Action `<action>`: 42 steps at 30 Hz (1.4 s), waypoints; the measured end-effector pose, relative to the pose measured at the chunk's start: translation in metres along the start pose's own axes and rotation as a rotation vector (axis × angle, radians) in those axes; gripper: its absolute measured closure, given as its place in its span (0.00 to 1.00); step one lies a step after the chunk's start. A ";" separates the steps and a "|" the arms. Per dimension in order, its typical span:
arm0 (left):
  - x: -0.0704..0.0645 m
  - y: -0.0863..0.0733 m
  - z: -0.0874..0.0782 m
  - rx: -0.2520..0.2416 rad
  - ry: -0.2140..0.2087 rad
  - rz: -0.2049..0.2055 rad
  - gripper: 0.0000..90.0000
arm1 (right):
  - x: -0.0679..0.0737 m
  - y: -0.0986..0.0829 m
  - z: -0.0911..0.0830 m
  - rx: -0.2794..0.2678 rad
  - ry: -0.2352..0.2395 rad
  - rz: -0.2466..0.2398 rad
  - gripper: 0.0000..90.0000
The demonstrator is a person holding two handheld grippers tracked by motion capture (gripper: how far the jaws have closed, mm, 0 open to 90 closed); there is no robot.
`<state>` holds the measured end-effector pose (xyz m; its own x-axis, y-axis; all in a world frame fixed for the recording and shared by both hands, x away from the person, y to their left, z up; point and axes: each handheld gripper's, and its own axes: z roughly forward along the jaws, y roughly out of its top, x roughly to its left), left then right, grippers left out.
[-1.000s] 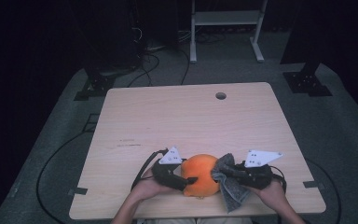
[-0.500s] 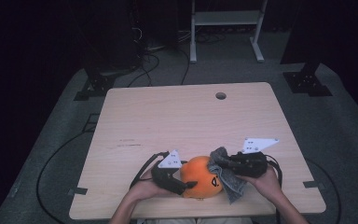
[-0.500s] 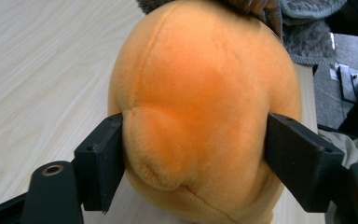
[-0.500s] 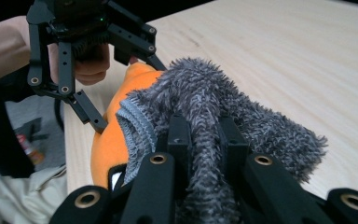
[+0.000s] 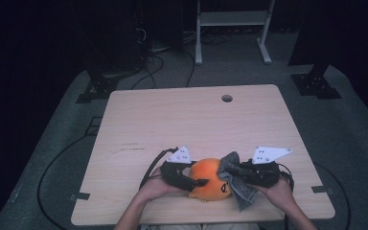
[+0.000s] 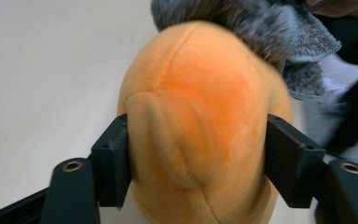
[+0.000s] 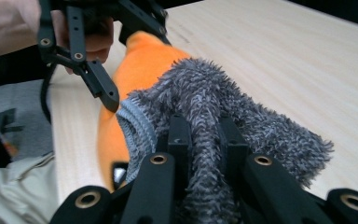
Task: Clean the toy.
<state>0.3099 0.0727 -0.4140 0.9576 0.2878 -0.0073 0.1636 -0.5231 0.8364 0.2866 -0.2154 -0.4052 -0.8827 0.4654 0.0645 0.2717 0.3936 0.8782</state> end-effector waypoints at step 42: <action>0.019 -0.020 -0.013 -0.094 -0.062 -0.199 0.14 | 0.008 0.017 0.028 -0.004 0.048 -0.104 0.88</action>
<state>0.3218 0.0986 -0.4239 0.9217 0.3268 -0.2087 0.3311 -0.3828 0.8625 0.2951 -0.1825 -0.4029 -0.9237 0.3832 -0.0047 0.1758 0.4347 0.8832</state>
